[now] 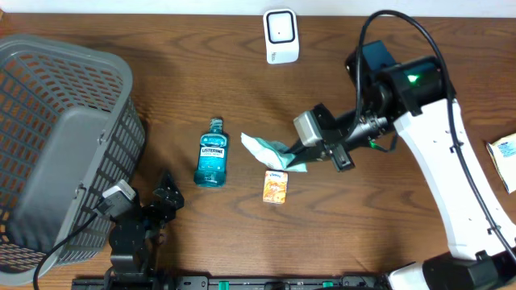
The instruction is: Scan the item barcode
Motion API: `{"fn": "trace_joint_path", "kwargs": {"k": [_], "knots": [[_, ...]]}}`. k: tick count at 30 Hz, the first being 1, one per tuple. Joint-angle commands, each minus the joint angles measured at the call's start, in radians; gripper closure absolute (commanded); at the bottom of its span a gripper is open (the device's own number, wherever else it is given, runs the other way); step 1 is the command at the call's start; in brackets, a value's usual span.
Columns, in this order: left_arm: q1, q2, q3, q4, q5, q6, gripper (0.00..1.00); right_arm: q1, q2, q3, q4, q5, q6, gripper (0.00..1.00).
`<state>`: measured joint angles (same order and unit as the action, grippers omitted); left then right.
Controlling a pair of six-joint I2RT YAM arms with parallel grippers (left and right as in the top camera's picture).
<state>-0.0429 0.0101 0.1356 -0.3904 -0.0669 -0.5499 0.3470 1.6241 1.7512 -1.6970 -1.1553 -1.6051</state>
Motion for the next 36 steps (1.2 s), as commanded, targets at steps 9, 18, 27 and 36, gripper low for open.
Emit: {"fn": "trace_joint_path", "kwargs": {"k": [9,18,27,36], "knots": [[0.003,-0.007,-0.009,-0.021,-0.013,-0.002,0.02,-0.079,-0.017,-0.447,-0.002,-0.257,-0.141,0.99],[0.003,-0.007,-0.009,-0.021,-0.013,-0.002,0.02,-0.061,-0.016,-0.632,0.037,-0.407,-0.200,0.99],[0.003,-0.007,-0.009,-0.021,-0.013,-0.002,0.02,-0.067,-0.017,-0.634,-0.005,-0.407,-0.190,0.99],[0.003,-0.007,-0.009,-0.021,-0.012,-0.002,0.02,-0.074,-0.017,-0.634,0.008,-0.322,-0.166,0.99]]}}
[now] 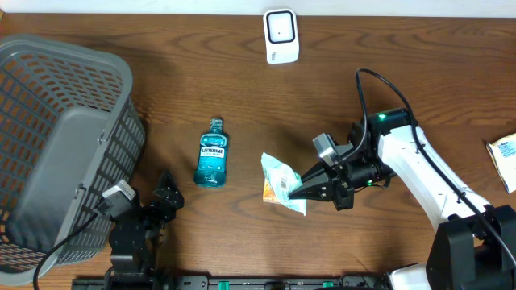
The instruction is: Scan the item barcode
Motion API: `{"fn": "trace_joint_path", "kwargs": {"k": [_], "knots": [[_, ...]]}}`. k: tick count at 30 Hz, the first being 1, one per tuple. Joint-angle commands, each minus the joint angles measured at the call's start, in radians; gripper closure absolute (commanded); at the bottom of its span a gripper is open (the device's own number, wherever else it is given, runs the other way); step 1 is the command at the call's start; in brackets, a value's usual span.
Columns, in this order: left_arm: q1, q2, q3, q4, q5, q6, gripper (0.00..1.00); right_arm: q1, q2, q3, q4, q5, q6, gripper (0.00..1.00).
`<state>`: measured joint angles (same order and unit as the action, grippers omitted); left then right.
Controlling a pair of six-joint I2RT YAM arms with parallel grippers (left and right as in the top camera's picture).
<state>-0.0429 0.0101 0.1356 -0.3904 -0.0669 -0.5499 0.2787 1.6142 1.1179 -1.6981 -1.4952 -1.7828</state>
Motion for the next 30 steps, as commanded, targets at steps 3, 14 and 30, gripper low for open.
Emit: {"fn": "trace_joint_path", "kwargs": {"k": [3,14,30], "knots": [[0.003,-0.007,-0.009,-0.021,-0.012,-0.002,0.02,-0.009,-0.006,-0.001,0.020,0.027,0.063,0.98],[0.003,-0.007,-0.009,-0.021,-0.013,-0.002,0.02,-0.010,-0.006,-0.001,0.533,0.183,0.770,0.98],[0.003,-0.007,-0.009,-0.021,-0.013,-0.002,0.02,-0.002,-0.006,0.002,0.904,1.127,1.857,0.99]]}}
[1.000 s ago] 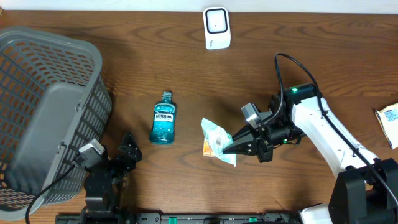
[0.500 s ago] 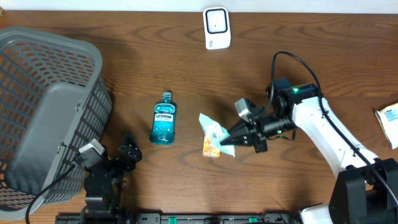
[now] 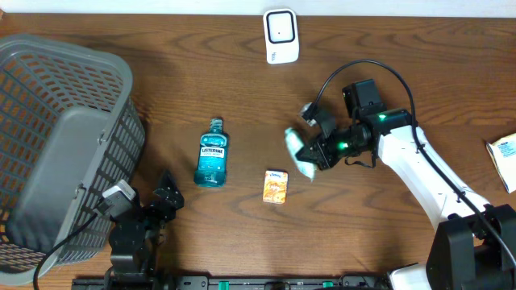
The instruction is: Scan the item barcode
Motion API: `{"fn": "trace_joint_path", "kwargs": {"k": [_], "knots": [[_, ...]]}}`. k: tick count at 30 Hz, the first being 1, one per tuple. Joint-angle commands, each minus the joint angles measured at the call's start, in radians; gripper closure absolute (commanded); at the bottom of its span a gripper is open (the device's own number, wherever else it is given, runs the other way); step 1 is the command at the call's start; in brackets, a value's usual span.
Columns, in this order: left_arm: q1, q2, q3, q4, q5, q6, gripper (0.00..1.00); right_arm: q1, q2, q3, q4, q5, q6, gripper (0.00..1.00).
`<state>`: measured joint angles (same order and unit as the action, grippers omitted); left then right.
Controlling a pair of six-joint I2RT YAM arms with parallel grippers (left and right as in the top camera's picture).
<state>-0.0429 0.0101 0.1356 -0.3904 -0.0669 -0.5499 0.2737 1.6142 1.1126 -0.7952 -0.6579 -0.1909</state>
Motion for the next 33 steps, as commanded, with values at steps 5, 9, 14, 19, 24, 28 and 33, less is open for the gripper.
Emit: {"fn": "trace_joint_path", "kwargs": {"k": [5,9,14,19,24,28,33], "knots": [[0.003,-0.007,-0.009,-0.021,-0.012,-0.002,0.02,0.009,-0.006,0.039,0.004,0.366,0.371,0.99],[0.003,-0.007,-0.009,-0.021,-0.013,-0.002,0.02,0.009,-0.006,0.122,-0.025,0.398,0.378,0.99],[0.003,-0.007,-0.009,-0.021,-0.012,-0.002,0.02,0.015,0.008,0.258,-0.080,0.449,0.326,0.99],[0.003,-0.007,-0.009,-0.021,-0.012,-0.002,0.02,0.032,0.123,0.415,-0.134,0.424,0.190,0.99],[0.003,-0.007,-0.009,-0.021,-0.013,-0.002,0.02,0.025,0.280,0.574,-0.161,0.191,0.091,0.99],[0.003,-0.007,-0.009,-0.021,-0.013,-0.002,0.02,0.024,0.415,0.758,-0.225,0.356,0.142,0.99],[0.003,-0.007,-0.009,-0.021,-0.013,-0.002,0.02,0.045,0.587,1.025,-0.326,0.589,0.138,0.99]]}}
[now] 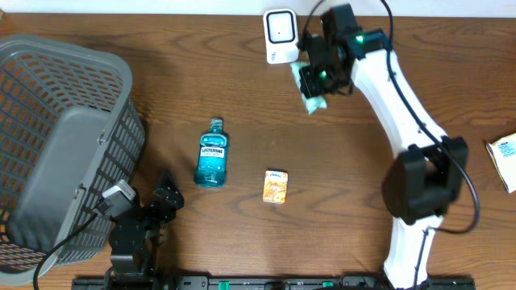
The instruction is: Scan the item barcode
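Observation:
My right gripper (310,79) is shut on a pale green and white packet (312,98), held at the far middle of the table just right of the white barcode scanner (280,36). The packet hangs down from the fingers; its barcode does not show. My left gripper (167,197) rests near the front left, low over the table, holding nothing; whether its jaws are open is unclear.
A blue Listerine bottle (212,155) lies left of centre. A small orange box (276,185) lies in front of centre. A grey slatted basket (56,145) fills the left side. A label or card (505,153) sits at the right edge.
My right gripper, still shut on the packet, has moved from the middle right of the table to the far side next to the scanner. The left arm has not moved.
My right gripper held the packet above the orange box, then lower and nearer the front beside that box, then raised right of centre. Now it holds the packet by the scanner at the far edge. Bottle, box and left arm stayed put.

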Motion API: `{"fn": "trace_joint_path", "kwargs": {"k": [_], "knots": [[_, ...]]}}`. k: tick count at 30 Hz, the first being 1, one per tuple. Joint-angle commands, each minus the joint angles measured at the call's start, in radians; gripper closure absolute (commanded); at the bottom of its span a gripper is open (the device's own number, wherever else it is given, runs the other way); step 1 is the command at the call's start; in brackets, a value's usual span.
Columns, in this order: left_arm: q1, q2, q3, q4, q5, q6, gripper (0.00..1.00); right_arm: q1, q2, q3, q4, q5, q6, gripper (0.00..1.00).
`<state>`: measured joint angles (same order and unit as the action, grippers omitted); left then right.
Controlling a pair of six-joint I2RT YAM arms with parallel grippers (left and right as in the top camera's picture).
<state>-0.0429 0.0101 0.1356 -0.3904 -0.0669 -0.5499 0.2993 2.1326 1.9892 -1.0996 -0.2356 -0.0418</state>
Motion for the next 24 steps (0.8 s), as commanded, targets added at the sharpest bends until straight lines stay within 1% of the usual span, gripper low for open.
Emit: {"fn": "trace_joint_path", "kwargs": {"k": [1,5,8,13,18,21,24], "knots": [[0.003,-0.007,-0.009,-0.021,-0.012,-0.002,0.02,0.023,0.097,0.196,-0.029,0.195,-0.012,0.99],[0.003,-0.007,-0.009,-0.021,-0.012,-0.002,0.02,0.035,0.209,0.364,-0.019,0.238,-0.011,0.99],[0.003,-0.007,-0.009,-0.021,-0.012,-0.002,0.02,0.035,0.268,0.426,0.021,0.256,0.006,0.99],[0.003,-0.007,-0.009,-0.021,-0.013,-0.002,0.02,0.037,0.327,0.440,0.142,0.273,0.012,0.99],[0.003,-0.007,-0.009,-0.021,-0.012,-0.002,0.02,0.066,0.372,0.440,0.256,0.364,0.019,0.99],[0.003,-0.007,-0.009,-0.021,-0.012,-0.002,0.02,0.095,0.383,0.440,0.306,0.409,0.018,0.99],[0.003,-0.007,-0.009,-0.021,-0.012,-0.002,0.02,0.114,0.390,0.440,0.334,0.410,0.010,0.99]]}}
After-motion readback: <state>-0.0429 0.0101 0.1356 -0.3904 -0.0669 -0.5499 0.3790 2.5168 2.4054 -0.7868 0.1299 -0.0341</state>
